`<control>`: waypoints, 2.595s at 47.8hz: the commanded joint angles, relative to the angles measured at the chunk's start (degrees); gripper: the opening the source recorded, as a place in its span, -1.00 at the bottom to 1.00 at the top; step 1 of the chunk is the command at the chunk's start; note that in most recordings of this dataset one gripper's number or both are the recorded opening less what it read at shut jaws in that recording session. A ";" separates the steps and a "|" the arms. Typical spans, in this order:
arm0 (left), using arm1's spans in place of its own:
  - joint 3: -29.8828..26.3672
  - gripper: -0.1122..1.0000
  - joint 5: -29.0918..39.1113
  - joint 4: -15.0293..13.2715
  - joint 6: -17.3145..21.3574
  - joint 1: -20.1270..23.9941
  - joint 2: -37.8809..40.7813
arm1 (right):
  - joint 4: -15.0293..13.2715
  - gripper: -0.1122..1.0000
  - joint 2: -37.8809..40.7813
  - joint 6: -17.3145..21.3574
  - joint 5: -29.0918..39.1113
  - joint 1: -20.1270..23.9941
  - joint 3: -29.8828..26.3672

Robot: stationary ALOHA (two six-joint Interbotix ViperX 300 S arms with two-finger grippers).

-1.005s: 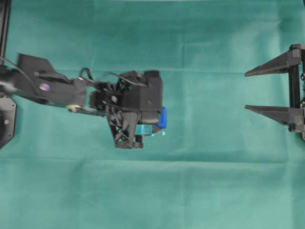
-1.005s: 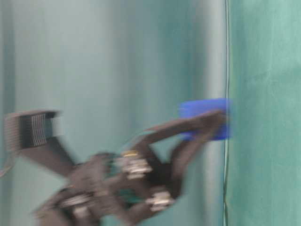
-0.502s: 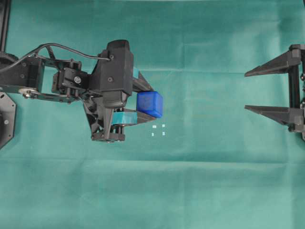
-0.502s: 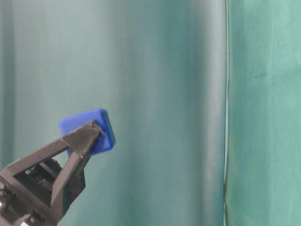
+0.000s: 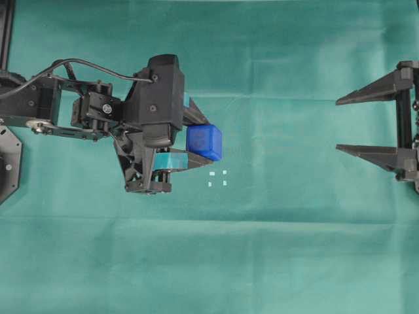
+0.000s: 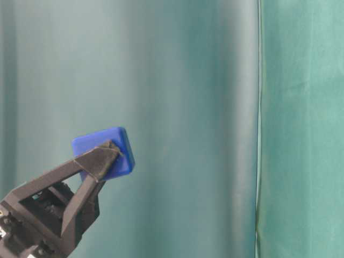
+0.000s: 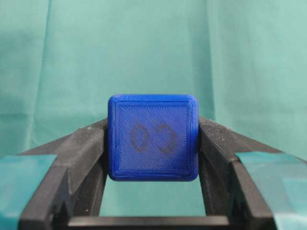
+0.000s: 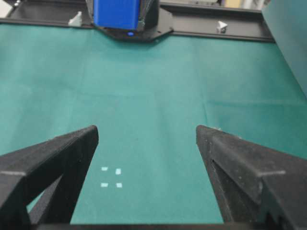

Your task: Handover the blue block to the right arm after grasping it with the left arm, then place it in the designated position.

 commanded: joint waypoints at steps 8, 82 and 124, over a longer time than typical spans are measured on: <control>-1.58 0.04 -0.18 0.18 0.00 0.18 -1.41 | -0.09 0.91 0.26 -0.09 -0.35 -0.18 -1.14; 9.58 0.04 -23.38 0.09 0.09 0.18 -9.05 | -2.90 0.91 0.18 -0.44 -2.20 -0.18 -1.32; 12.13 0.04 -26.89 -0.09 -0.09 0.79 -10.81 | -11.34 0.91 0.44 -5.01 -2.46 -0.18 -4.48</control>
